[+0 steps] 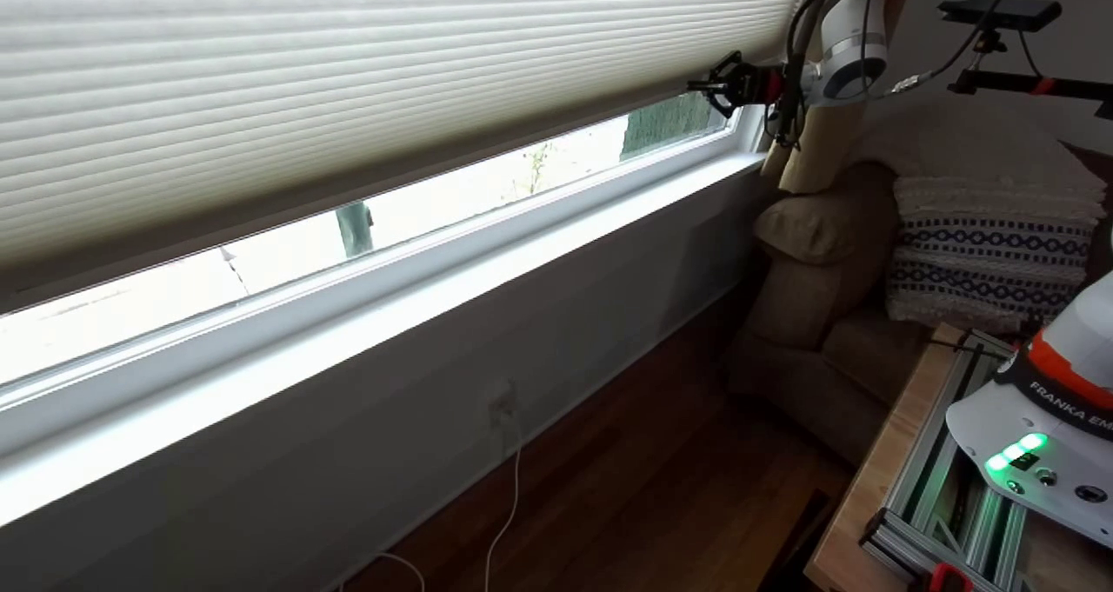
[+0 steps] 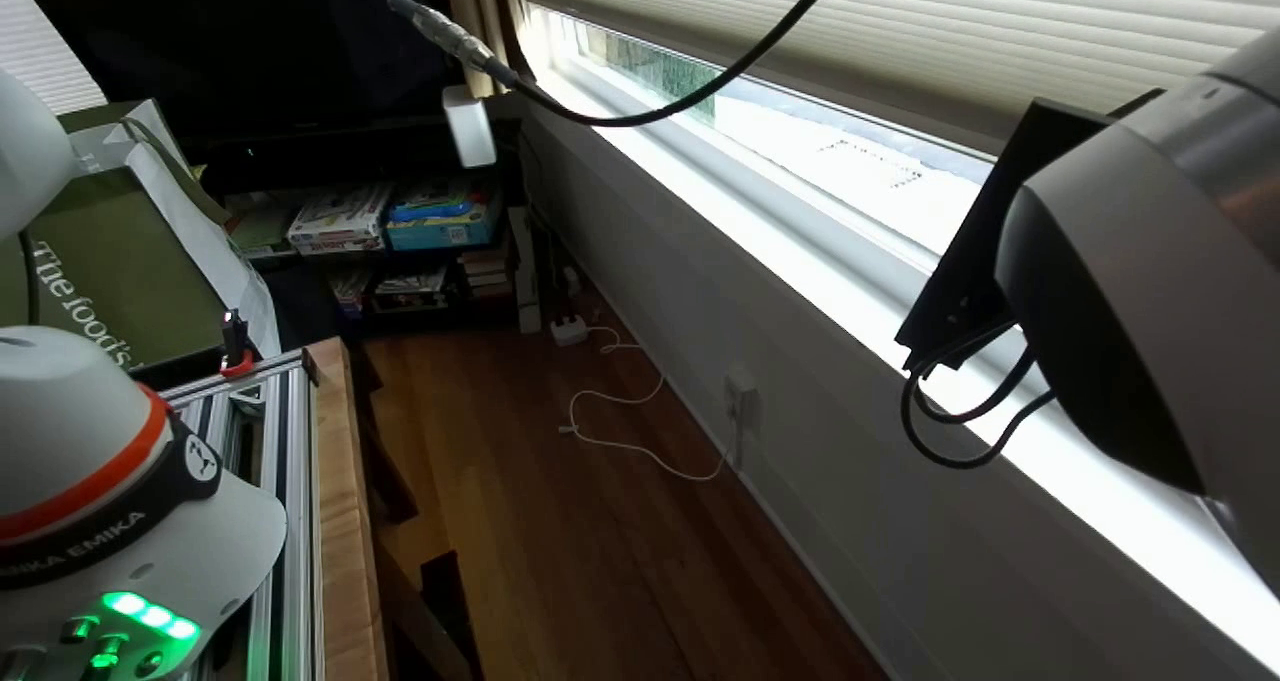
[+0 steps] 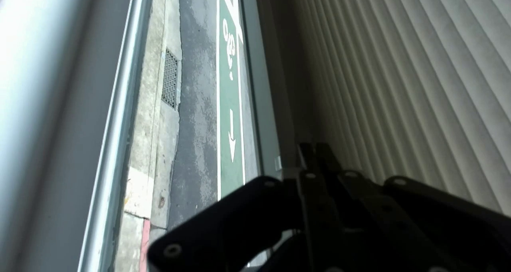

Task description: Push the blinds up

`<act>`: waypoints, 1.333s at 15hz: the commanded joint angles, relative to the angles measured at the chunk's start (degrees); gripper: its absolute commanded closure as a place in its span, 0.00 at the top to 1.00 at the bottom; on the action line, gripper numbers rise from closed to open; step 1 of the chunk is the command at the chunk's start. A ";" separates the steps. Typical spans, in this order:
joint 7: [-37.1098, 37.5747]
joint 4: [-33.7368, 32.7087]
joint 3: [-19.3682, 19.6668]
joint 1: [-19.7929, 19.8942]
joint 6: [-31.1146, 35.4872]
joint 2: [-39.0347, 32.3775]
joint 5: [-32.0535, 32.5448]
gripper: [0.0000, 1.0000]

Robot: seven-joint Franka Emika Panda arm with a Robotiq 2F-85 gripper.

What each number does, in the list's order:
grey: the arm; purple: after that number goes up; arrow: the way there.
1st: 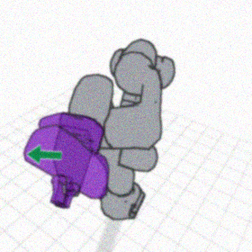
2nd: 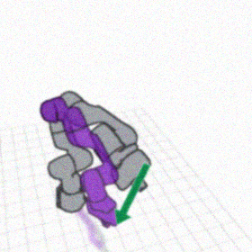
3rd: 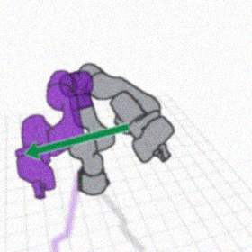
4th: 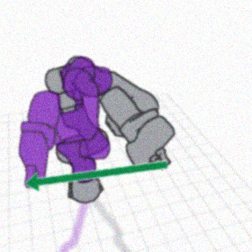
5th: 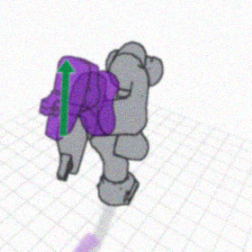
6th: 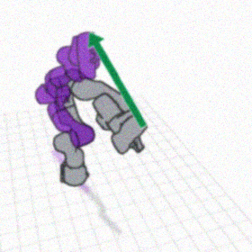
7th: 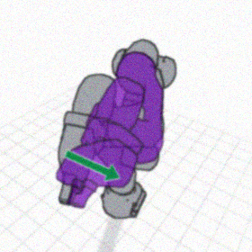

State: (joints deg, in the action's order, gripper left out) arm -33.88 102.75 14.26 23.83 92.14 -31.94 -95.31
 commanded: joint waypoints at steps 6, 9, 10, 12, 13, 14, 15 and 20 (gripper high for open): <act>1.97 -0.39 0.54 -0.75 0.39 0.18 0.39 0.59; 1.98 0.53 1.10 -1.53 1.02 1.37 2.48 0.82; 1.75 0.93 1.47 -1.89 1.53 1.87 3.80 0.91; 0.89 1.58 2.28 -2.56 2.35 2.88 7.39 1.00; 0.33 1.65 2.69 -2.84 2.82 3.22 9.38 1.00; -0.10 1.50 3.23 -3.16 3.72 3.36 11.81 1.00; -0.24 1.24 3.59 -3.26 4.46 3.39 13.94 1.00; -4.09 2.25 4.07 -3.82 11.86 4.80 25.27 1.00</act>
State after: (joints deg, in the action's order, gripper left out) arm -34.91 102.31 17.65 21.35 99.75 -29.64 -76.14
